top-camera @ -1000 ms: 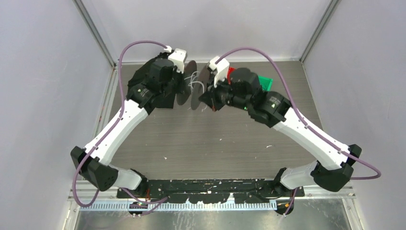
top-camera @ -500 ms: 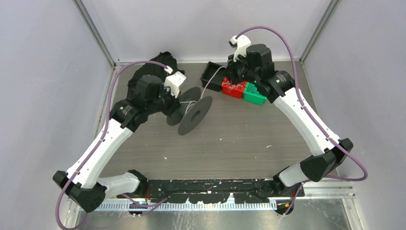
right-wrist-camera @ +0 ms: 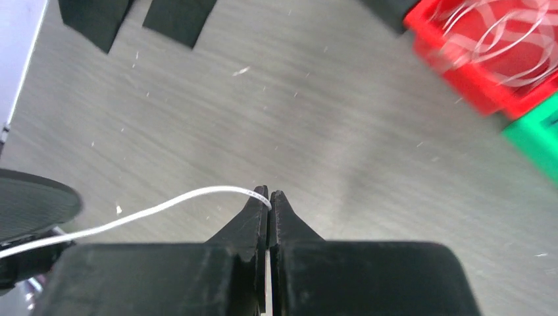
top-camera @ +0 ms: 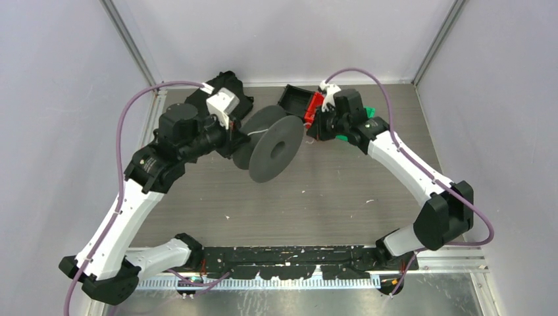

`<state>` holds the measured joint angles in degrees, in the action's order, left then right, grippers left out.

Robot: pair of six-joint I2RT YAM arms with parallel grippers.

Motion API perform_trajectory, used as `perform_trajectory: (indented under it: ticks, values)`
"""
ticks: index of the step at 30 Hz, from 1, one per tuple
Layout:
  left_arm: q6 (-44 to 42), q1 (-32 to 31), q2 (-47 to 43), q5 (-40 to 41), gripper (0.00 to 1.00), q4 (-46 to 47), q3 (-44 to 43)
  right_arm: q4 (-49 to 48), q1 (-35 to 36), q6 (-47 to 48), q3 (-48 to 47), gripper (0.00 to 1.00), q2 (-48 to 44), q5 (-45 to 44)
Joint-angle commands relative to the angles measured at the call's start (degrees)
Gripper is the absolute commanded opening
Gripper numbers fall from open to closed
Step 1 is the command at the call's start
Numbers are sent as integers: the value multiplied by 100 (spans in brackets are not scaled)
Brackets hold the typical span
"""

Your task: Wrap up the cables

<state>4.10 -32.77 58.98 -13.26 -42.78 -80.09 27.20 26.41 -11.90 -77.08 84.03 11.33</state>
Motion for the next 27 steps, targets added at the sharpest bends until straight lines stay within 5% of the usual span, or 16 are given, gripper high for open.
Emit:
perform_trajectory:
  ticks: [1, 10, 16, 22, 27]
  values:
    - [952, 113, -23, -224, 0, 1242, -511, -1101, 258, -783, 722, 1, -616, 338]
    - [2391, 157, 135, 1246, 0, 2673, -3, -2541, 1122, -1949, 2034, 0, -1307, -601]
    - [3348, 152, -43, 3049, 0, 3566, 1077, -2966, 1930, -2118, 2119, 0, -1152, -1041]
    - [3233, -196, 184, 4115, 0, 3262, 1159, -3418, 2312, -2337, 2018, 1, -994, -800]
    - [2744, -363, 428, 4221, 0, 3056, 1094, -2900, 2377, -2352, 1124, 1, -518, 402]
